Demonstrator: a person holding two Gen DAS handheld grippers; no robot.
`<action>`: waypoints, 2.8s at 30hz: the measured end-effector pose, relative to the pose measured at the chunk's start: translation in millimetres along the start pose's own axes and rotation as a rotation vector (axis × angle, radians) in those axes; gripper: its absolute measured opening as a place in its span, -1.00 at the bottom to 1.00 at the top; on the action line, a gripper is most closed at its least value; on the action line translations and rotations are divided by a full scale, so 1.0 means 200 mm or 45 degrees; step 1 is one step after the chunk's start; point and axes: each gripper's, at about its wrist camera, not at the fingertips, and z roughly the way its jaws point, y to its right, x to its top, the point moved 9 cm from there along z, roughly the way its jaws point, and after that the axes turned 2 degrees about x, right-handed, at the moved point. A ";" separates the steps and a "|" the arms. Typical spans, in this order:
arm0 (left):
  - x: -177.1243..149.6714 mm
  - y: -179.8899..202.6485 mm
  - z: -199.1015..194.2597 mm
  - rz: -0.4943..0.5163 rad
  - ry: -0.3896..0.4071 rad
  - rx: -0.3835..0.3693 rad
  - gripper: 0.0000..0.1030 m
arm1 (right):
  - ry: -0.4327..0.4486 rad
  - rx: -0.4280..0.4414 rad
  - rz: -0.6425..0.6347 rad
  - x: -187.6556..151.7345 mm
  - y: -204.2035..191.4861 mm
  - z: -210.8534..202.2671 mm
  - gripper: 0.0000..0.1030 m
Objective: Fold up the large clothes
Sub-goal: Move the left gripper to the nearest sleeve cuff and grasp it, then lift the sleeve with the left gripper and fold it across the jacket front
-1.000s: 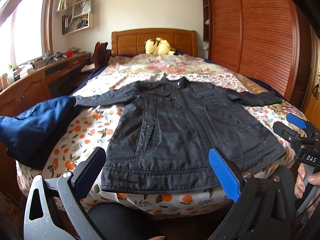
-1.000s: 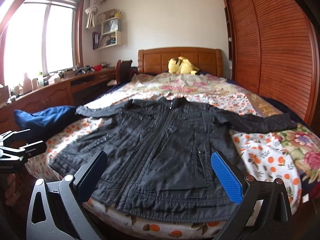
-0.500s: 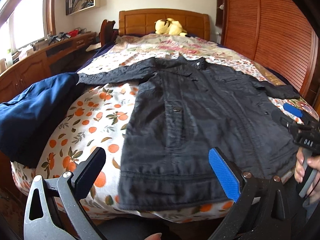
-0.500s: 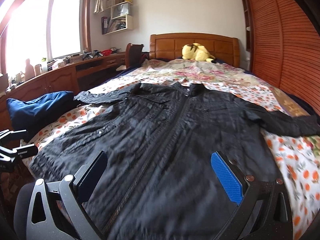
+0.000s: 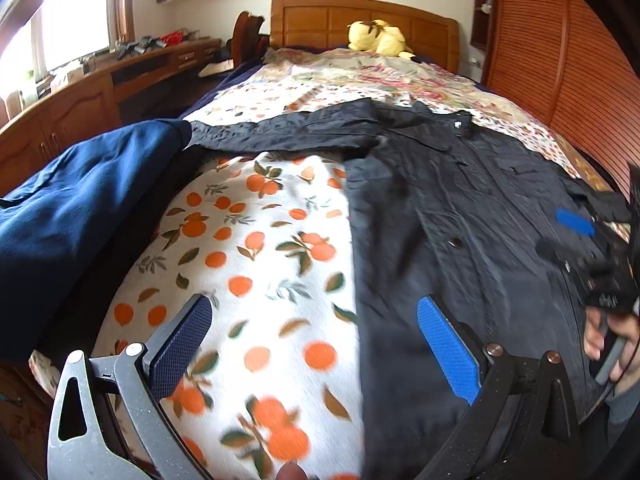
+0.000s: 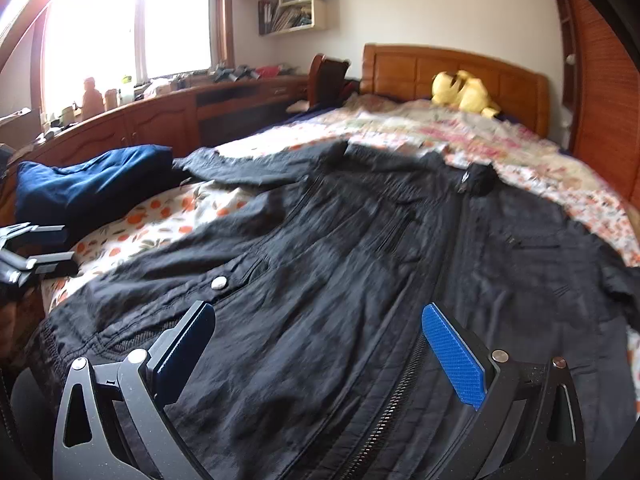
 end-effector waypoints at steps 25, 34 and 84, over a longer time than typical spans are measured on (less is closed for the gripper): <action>0.83 -0.40 0.98 -0.444 -0.167 -0.051 0.30 | -0.072 0.015 0.053 0.01 0.02 0.08 1.00; 0.70 -0.50 1.15 -0.557 -0.288 0.005 0.30 | -0.006 -0.078 0.031 0.08 0.12 -0.02 1.00; 0.83 -0.01 0.35 -0.051 0.045 0.070 0.50 | 0.089 -0.116 0.094 0.05 0.25 -0.21 1.00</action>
